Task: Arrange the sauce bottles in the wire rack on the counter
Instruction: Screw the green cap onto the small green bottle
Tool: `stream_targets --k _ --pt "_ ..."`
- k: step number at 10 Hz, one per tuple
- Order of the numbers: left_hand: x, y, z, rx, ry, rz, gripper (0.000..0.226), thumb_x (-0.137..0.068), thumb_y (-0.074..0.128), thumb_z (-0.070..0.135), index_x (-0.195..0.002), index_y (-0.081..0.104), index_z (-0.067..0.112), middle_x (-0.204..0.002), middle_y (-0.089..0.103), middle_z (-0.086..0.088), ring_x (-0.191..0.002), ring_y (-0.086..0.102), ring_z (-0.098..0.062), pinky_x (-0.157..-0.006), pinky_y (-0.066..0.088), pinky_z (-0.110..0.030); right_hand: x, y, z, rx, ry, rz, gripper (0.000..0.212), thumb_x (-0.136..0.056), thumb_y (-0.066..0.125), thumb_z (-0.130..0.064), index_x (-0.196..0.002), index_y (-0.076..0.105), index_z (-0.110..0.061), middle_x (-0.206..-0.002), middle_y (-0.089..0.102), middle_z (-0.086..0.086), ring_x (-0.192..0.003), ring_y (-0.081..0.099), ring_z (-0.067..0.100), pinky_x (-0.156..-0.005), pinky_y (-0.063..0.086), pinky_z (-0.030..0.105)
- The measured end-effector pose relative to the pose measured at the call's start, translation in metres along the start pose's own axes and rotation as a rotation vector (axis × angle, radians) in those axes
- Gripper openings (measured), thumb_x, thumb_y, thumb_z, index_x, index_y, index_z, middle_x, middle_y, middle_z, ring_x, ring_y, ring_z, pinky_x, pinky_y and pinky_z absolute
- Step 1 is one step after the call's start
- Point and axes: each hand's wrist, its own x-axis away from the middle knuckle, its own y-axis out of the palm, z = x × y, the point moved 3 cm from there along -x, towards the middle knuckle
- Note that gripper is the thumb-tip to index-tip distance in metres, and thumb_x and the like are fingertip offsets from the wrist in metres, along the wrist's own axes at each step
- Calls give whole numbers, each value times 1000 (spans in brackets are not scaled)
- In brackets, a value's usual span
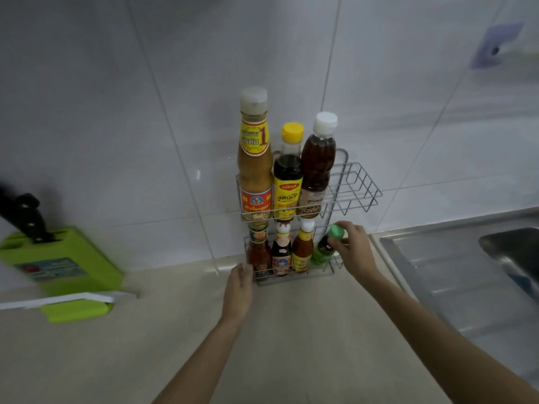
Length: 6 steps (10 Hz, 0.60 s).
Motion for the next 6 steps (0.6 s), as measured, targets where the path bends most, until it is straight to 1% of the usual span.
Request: stream_targets --k 1,2,3,4,5,6 --pt "-1 9 5 93 -48 -63 62 -99 27 51 -151 20 18 -159 26 -2 -146 24 -19 -122 20 -45 -7 6 -1 46 -84 -192 30 -91 61 -8 -119 53 -6 -111 60 15 -90 63 26 -81 55 39" --pt "2 12 6 112 -51 -109 63 -98 23 54 -153 14 23 -162 17 3 -149 16 -15 -124 14 -44 -7 8 -2 30 -130 -274 29 -91 59 -6 -120 52 -5 -111 62 15 -96 64 31 -78 54 33" --pt "6 16 7 103 -52 -146 66 -96 20 57 -153 8 26 -163 11 6 -149 12 -14 -124 11 -40 -6 8 0 -7 -113 -301 33 -93 58 -6 -125 51 -7 -115 60 13 -104 62 32 -81 52 31" --pt "10 14 12 43 -72 -193 70 -95 19 61 -153 1 26 -163 6 6 -150 9 -16 -121 10 -37 4 14 -4 47 -65 -353 54 -93 58 -11 -142 36 -10 -135 50 11 -125 49 30 -102 44 40" --pt "11 8 18 -17 -74 -233 71 -94 18 62 -153 4 26 -163 9 4 -150 11 -17 -124 10 -39 8 18 -8 16 10 -336 71 -92 61 -14 -149 19 -5 -150 35 12 -138 33 28 -113 30 36" --pt "20 2 23 -46 -43 -249 72 -93 19 63 -153 8 26 -163 11 3 -150 11 -16 -124 10 -43 20 13 -6 -10 49 -271 76 -92 61 -18 -149 14 -1 -154 28 17 -141 27 29 -112 25 31"
